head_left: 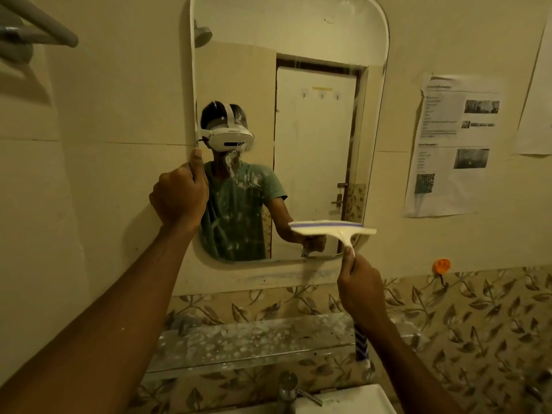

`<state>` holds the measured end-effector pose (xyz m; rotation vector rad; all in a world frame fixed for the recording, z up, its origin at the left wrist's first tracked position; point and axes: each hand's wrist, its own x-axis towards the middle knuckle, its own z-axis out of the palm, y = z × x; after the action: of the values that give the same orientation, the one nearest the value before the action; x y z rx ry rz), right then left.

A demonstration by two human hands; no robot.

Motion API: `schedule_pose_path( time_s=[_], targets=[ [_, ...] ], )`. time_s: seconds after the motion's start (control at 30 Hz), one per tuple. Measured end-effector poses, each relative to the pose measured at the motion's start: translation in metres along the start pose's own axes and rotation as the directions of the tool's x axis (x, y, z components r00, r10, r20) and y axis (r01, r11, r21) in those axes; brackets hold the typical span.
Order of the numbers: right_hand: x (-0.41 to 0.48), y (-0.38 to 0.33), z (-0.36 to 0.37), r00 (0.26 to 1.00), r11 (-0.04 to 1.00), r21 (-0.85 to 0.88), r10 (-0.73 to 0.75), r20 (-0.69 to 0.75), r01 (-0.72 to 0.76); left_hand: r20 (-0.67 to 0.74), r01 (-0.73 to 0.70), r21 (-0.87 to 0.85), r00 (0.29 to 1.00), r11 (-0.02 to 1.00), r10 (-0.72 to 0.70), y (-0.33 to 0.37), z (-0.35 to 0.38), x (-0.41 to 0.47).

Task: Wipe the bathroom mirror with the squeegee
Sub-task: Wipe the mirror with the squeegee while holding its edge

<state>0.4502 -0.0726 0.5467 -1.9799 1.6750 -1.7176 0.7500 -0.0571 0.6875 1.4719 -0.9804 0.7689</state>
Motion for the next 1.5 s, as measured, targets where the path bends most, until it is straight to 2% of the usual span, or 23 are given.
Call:
schedule_pose_path(
  time_s=[0.17,0.4,0.6,0.7,0.77,0.87,0.93,1.07,1.17,1.3,1.5],
  targets=[
    [-0.013,0.0,-0.002,0.998,1.0,0.013,0.025,0.052,-0.026,0.0,0.005,-0.005,1.0,1.0,-0.005,0.0,-0.003,-0.004],
    [0.067,-0.042,-0.041,0.999,0.991,0.132,-0.029,-0.02,0.031,-0.01,0.039,-0.003,0.999,0.999,-0.039,-0.003,0.002,-0.006],
    [0.002,0.004,-0.005,1.0,0.997,0.073,0.001,0.024,-0.003,-0.028,0.061,0.001,0.998,0.998,-0.061,-0.004,0.005,-0.005],
    [-0.013,0.013,-0.002,0.998,0.999,0.037,0.036,0.061,-0.038,0.049,0.064,0.018,0.997,0.998,-0.064,-0.003,0.002,-0.004],
    [-0.004,0.004,-0.011,0.998,0.997,0.078,0.013,0.059,-0.018,0.12,0.099,0.053,0.987,0.994,-0.105,-0.002,-0.003,0.001],
    [0.037,-0.032,-0.032,0.998,0.983,0.172,-0.064,0.003,0.062,0.284,0.205,0.105,0.932,0.973,-0.226,-0.002,-0.014,0.018],
    [0.078,-0.064,-0.046,0.988,0.972,0.182,-0.145,-0.051,0.152,0.325,0.207,0.113,0.917,0.972,-0.233,-0.001,-0.022,0.027],
    [0.152,-0.129,-0.07,0.963,0.952,0.154,-0.252,-0.098,0.265,0.192,0.186,0.06,0.962,0.981,-0.194,0.016,-0.036,0.048],
    [0.189,-0.168,-0.08,0.935,0.93,0.148,-0.31,-0.171,0.336,0.113,0.145,-0.065,0.984,0.987,-0.137,0.038,-0.04,0.084],
    [0.229,-0.215,-0.088,0.942,0.947,0.112,-0.275,-0.191,0.3,0.069,0.121,-0.317,0.992,0.941,-0.105,0.063,-0.043,0.134],
    [0.233,-0.233,-0.08,0.934,0.95,0.091,-0.273,-0.23,0.3,0.04,0.094,-0.355,0.996,0.93,-0.085,0.07,-0.027,0.156]
  ],
)
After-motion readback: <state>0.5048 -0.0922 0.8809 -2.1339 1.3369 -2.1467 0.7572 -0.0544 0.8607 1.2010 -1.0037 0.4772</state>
